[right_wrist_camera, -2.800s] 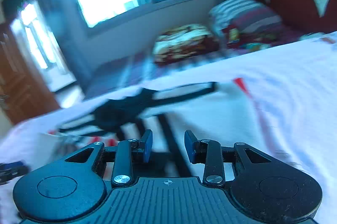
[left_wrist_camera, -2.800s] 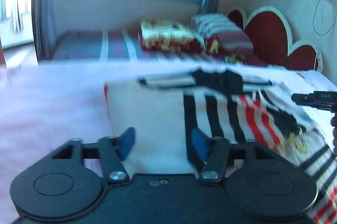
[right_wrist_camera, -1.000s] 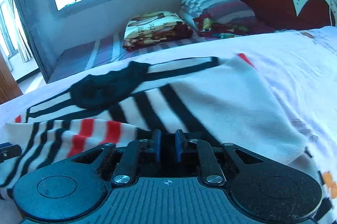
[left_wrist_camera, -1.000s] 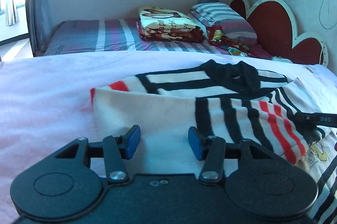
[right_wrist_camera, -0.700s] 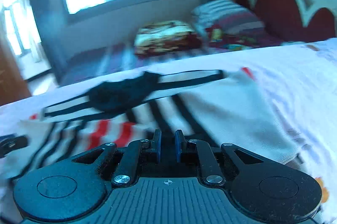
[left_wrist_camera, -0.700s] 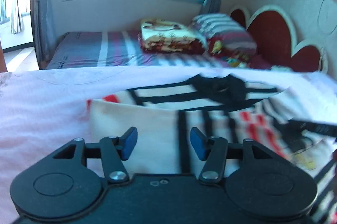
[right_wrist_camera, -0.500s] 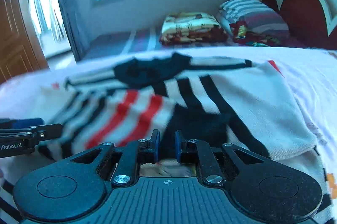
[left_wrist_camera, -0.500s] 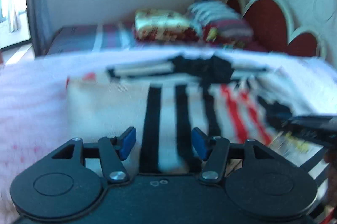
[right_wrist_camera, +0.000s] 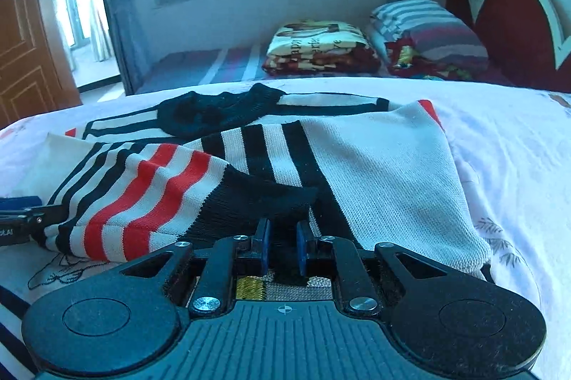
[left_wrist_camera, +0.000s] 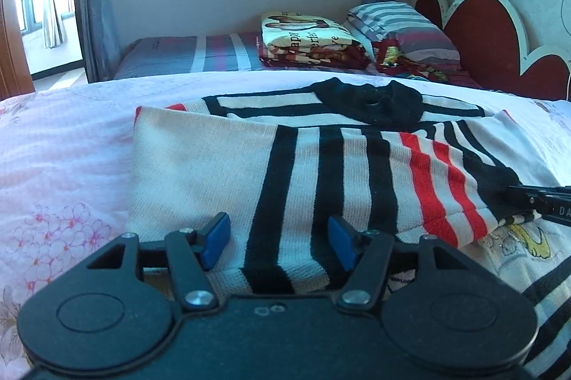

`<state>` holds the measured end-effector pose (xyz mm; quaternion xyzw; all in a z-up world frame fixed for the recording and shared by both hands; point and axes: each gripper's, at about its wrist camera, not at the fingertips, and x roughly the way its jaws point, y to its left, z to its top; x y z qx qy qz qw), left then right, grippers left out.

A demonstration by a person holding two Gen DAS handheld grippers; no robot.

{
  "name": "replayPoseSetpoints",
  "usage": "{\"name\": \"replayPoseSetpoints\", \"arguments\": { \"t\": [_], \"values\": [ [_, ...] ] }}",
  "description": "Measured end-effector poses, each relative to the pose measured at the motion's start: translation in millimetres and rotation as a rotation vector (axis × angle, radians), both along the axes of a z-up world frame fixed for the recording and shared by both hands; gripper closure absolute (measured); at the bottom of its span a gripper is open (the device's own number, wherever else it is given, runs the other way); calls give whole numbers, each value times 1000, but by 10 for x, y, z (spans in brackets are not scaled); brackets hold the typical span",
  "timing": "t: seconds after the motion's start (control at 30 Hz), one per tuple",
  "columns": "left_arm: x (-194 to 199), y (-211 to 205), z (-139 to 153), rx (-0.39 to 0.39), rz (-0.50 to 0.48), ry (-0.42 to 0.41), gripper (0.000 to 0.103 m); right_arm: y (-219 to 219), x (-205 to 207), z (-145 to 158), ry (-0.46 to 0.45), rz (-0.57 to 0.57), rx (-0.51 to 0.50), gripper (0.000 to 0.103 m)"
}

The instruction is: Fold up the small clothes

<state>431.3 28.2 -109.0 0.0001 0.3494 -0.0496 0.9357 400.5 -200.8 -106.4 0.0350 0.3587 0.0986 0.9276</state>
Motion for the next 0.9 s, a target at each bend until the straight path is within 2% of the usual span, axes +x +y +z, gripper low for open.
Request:
{"name": "replayPoseSetpoints", "arguments": {
  "t": [0.33, 0.43, 0.47, 0.5, 0.53, 0.57, 0.63, 0.73, 0.77, 0.8, 0.9],
  "values": [
    [-28, -105, 0, 49, 41, -9, 40, -81, 42, -24, -4, 65, 6, 90],
    [13, -119, 28, 76, 32, 10, 37, -51, 9, 2, -28, 68, -34, 88],
    [30, -128, 56, 94, 32, 24, 32, -77, -31, 32, -43, 45, -45, 68],
    [34, -138, 108, 128, 51, 42, 18, -137, -103, 73, -67, 11, -49, 50],
    [7, -143, 170, 162, 76, 50, 13, -233, -196, 121, -92, -14, -28, 13],
    [-83, -123, 230, 172, 79, 31, 12, -361, -307, 171, -107, -17, 23, 8],
    [-342, -18, 299, 130, 62, 13, 13, -631, -536, 252, -75, -16, 112, 9],
    [-865, 206, 277, 85, 68, 52, 26, -1049, -945, 311, 12, -31, 210, 18],
    [-1068, 308, 266, 54, 77, 68, 33, -1200, -1090, 324, 52, -43, 247, 19],
    [-1292, 420, 249, 9, 90, 86, 36, -1343, -1241, 324, 87, -58, 280, 19],
    [-1917, 731, 184, -119, 132, 125, 38, -1698, -1773, 335, 167, -92, 365, 27]
  ]
}}
